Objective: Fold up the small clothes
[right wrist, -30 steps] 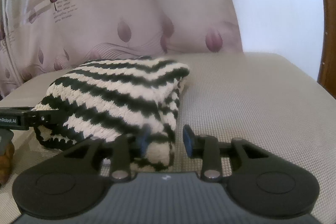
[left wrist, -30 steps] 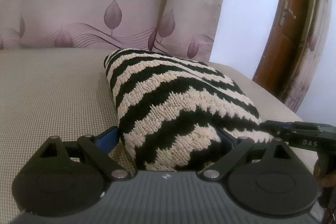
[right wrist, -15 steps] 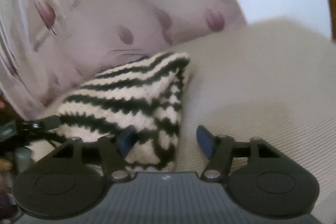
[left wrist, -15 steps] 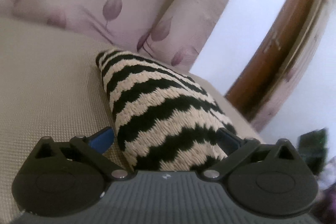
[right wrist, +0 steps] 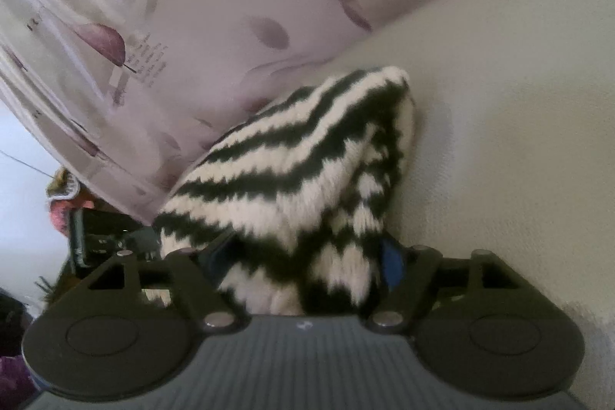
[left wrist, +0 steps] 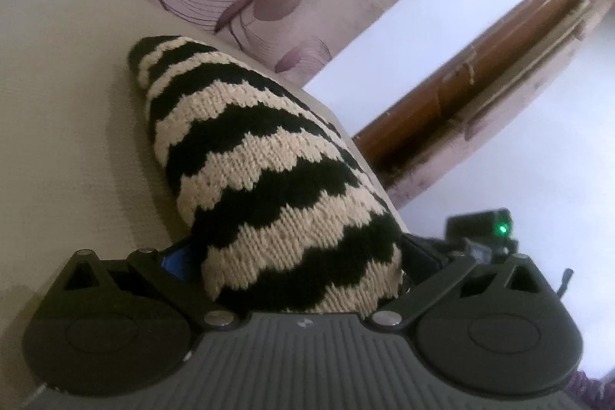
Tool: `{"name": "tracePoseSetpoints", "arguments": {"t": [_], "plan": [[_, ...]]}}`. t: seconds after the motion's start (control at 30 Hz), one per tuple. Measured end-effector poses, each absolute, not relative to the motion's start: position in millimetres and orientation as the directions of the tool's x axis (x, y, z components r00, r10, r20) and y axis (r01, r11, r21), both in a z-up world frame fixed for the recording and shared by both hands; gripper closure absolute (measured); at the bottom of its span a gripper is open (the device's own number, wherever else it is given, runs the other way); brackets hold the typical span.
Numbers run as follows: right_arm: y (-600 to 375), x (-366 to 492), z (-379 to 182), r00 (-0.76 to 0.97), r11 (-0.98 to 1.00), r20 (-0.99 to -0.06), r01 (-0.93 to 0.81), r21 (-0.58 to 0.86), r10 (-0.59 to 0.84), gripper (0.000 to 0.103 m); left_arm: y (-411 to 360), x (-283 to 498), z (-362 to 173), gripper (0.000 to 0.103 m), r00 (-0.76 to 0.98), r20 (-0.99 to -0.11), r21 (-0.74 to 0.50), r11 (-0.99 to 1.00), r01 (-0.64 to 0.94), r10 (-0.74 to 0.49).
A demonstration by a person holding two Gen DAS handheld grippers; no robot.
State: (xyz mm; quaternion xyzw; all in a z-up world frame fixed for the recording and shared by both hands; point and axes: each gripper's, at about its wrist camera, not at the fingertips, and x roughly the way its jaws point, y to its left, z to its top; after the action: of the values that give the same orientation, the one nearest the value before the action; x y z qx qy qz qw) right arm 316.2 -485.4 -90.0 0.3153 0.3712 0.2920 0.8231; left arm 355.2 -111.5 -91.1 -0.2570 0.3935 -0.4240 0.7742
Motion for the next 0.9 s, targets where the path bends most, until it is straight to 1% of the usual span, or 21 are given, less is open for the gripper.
{"name": "tracePoseSetpoints", "arguments": {"t": [0.17, 0.27, 0.3, 0.33, 0.37, 0.43, 0.47, 0.57, 0.77, 0.9], "plan": [[-479.1, 339.9, -91.3, 0.522, 0.591, -0.399, -0.274, 0.759, 0.754, 0.025, -115.4, 370.4, -94.0, 0.000, 0.312, -0.371, -0.743, 0.481, 0.465, -0.875], [-473.7, 341.5, -92.2, 0.541, 0.607, -0.398, -0.284, 0.743, 0.741, 0.025, -113.8, 372.9, -95.7, 0.002, 0.332, -0.350, -0.758, 0.473, 0.450, -0.876], [-472.8, 341.3, -92.7, 0.548, 0.609, -0.396, -0.283, 0.741, 0.737, 0.026, -114.7, 373.2, -95.8, 0.002, 0.337, -0.350, -0.759, 0.476, 0.445, -0.874], [-472.3, 340.8, -92.8, 0.550, 0.614, -0.400, -0.282, 0.737, 0.733, 0.032, -115.8, 372.2, -95.6, 0.004, 0.346, -0.356, -0.755, 0.486, 0.440, -0.868], [-471.7, 340.6, -92.7, 0.552, 0.620, -0.406, -0.281, 0.732, 0.729, 0.036, -117.6, 370.8, -95.4, 0.012, 0.363, -0.371, -0.746, 0.507, 0.432, -0.855], [-471.3, 337.8, -93.3, 0.563, 0.625, -0.408, -0.263, 0.735, 0.718, 0.046, -119.8, 368.6, -95.4, 0.024, 0.389, -0.391, -0.731, 0.538, 0.419, -0.834], [-470.4, 334.9, -93.0, 0.575, 0.628, -0.407, -0.254, 0.736, 0.710, 0.047, -119.6, 366.7, -94.2, 0.029, 0.402, -0.397, -0.725, 0.551, 0.414, -0.825], [-464.1, 326.6, -88.3, 0.609, 0.652, -0.411, -0.240, 0.719, 0.678, 0.052, -120.7, 360.5, -86.0, 0.035, 0.439, -0.418, -0.702, 0.590, 0.399, -0.795], [-451.6, 307.3, -71.2, 0.659, 0.638, -0.365, -0.229, 0.735, 0.657, 0.055, -115.8, 342.9, -63.2, 0.037, 0.478, -0.455, -0.650, 0.647, 0.398, -0.751], [-433.8, 293.1, -52.4, 0.673, 0.631, -0.335, -0.252, 0.734, 0.659, 0.056, -93.1, 324.5, -42.6, 0.037, 0.506, -0.429, -0.646, 0.646, 0.408, -0.748]]}}
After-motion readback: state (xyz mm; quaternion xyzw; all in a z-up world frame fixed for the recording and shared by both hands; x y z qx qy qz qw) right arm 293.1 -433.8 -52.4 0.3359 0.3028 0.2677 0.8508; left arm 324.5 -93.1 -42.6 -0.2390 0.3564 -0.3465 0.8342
